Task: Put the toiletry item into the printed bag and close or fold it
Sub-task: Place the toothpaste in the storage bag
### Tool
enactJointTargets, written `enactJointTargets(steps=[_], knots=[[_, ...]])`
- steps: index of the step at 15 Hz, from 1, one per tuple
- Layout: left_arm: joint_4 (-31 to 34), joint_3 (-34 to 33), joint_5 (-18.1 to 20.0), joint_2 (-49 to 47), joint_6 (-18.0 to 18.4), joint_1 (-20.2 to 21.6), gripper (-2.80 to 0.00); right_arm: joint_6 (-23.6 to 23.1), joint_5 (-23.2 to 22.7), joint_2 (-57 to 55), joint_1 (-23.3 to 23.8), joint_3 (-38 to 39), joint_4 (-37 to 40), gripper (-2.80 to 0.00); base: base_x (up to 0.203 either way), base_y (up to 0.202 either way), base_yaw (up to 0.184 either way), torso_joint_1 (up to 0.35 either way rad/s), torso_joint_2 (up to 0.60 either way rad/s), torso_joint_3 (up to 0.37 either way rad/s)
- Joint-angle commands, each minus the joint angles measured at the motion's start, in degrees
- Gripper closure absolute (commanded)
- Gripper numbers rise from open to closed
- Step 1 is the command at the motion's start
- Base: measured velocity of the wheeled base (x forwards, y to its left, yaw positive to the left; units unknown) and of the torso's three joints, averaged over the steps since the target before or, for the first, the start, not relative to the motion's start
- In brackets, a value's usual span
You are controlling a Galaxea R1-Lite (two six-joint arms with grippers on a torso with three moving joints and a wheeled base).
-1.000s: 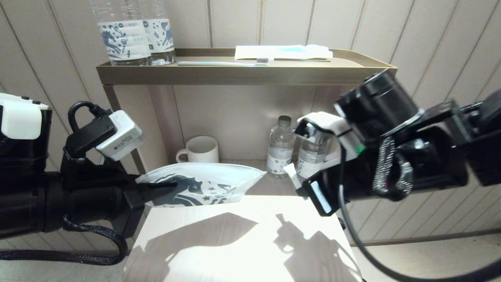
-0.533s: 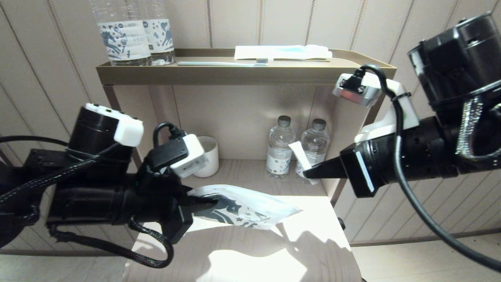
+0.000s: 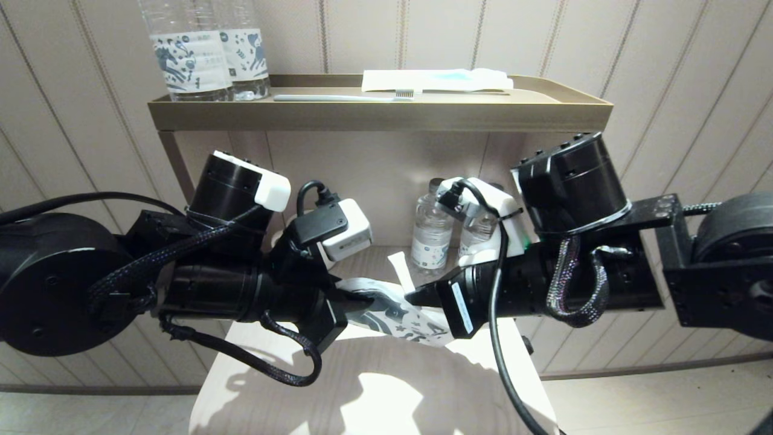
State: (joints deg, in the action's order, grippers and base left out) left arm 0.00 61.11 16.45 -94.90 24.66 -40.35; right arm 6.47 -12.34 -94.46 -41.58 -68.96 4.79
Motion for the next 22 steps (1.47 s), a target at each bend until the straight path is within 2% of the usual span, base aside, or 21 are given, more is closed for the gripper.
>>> enactJointTargets(steps=[1,7,13,17,22], knots=[[0.0,-0.03,0.08,-0.02,0.12,0.01,0.0,-0.19,-0.01,-2.0,-0.08,0.74,-0.2,0.0,0.0,0.0,0.0,0.0,0.0,0.0],[0.0,-0.72,0.08,-0.47,0.04,0.01,0.0,-0.68,0.92,0.2,0.71,0.68,-0.66,0.0,0.0,0.0,0.0,0.0,0.0,0.0],[-0.09,0.94,0.08,-0.9,-0.4,0.01,0.0,-5.54,1.12,0.24,-1.04,4.09,-0.66,0.0,0.0,0.0,0.0,0.0,0.0,0.0],[-0.09,0.76,0.08,-0.9,-0.4,0.1,0.0,-6.04,4.0,1.92,-1.04,4.09,-0.74,0.0,0.0,0.0,0.0,0.0,0.0,0.0],[-0.16,1.04,0.17,-0.99,-0.49,1.06,0.0,-9.61,6.04,3.91,-1.95,6.21,-0.74,0.0,0.0,0.0,0.0,0.0,0.0,0.0]])
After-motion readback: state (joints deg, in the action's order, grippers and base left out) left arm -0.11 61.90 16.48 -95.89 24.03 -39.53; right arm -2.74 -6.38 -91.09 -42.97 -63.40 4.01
